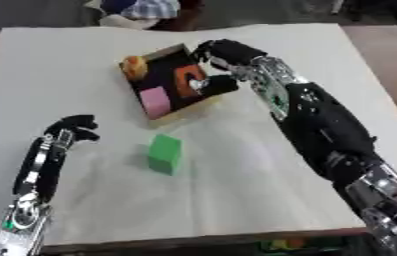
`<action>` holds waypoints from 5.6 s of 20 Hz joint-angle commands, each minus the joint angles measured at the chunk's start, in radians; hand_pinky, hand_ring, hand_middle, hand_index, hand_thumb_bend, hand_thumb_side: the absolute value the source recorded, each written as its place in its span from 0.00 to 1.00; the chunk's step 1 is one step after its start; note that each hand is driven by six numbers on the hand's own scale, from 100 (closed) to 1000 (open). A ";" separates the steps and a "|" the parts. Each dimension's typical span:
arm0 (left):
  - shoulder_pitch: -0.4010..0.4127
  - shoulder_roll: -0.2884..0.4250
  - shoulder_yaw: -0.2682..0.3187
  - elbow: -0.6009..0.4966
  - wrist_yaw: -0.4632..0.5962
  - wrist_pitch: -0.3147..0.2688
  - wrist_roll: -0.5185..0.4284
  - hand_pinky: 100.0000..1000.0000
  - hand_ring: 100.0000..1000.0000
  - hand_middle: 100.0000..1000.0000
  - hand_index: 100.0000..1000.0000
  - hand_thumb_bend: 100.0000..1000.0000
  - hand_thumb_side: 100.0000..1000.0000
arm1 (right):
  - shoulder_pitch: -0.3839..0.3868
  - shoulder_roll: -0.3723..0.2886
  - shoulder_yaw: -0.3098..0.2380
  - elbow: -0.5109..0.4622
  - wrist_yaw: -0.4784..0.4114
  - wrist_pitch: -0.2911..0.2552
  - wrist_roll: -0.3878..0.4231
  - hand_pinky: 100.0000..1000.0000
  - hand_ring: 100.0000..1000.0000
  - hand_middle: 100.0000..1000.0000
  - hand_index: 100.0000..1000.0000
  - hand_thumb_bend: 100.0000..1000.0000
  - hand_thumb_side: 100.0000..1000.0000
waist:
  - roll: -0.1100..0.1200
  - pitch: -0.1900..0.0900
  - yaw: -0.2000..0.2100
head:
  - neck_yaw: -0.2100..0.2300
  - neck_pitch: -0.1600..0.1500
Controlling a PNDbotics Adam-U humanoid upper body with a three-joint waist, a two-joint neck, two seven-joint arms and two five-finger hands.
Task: Pick up objects on the table and place them in the box.
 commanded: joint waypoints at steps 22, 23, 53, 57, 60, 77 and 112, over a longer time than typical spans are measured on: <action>-0.004 0.019 0.011 -0.009 -0.005 -0.002 0.007 0.74 0.56 0.57 0.73 0.00 0.96 | 0.164 -0.195 0.291 -0.551 -0.428 -0.096 0.422 0.80 0.85 0.92 0.97 0.10 0.68 | -0.019 -0.030 -0.015 | 0.017 -0.002; -0.004 0.019 0.010 -0.009 -0.004 -0.001 0.007 0.74 0.56 0.57 0.73 0.00 0.96 | 0.165 -0.189 0.296 -0.550 -0.409 -0.106 0.429 0.80 0.85 0.92 0.97 0.11 0.68 | -0.018 -0.030 -0.016 | 0.016 -0.002; -0.006 0.014 0.009 -0.010 -0.002 -0.001 0.004 0.74 0.56 0.58 0.73 0.00 0.96 | 0.156 -0.053 0.295 -0.365 -0.156 -0.265 0.308 0.68 0.68 0.70 0.78 0.03 0.50 | -0.013 -0.028 -0.008 | 0.009 -0.002; -0.005 0.014 0.010 -0.011 -0.002 -0.001 0.004 0.74 0.56 0.58 0.73 0.00 0.96 | 0.132 -0.061 0.284 -0.386 -0.180 -0.253 0.270 0.68 0.66 0.67 0.77 0.00 0.47 | -0.012 -0.030 -0.010 | 0.011 -0.002; -0.004 0.013 0.010 -0.011 -0.002 -0.001 0.004 0.74 0.56 0.58 0.73 0.00 0.96 | 0.089 -0.074 0.262 -0.404 -0.229 -0.219 0.269 0.68 0.65 0.67 0.78 0.00 0.45 | -0.012 -0.032 -0.012 | 0.011 -0.002; -0.020 0.003 -0.004 -0.016 0.004 0.000 -0.008 0.74 0.56 0.57 0.73 0.00 0.96 | -0.114 0.071 -0.056 -0.027 0.014 0.022 0.080 0.71 0.67 0.72 0.83 0.00 0.40 | 0.003 -0.025 0.049 | -0.022 -0.002; -0.009 0.009 0.013 -0.013 0.000 0.002 0.015 0.74 0.56 0.57 0.72 0.00 0.96 | 0.154 -0.118 -0.094 -0.499 -0.424 0.157 -0.196 0.74 0.65 0.73 0.86 0.00 0.45 | -0.007 -0.021 -0.003 | 0.020 -0.002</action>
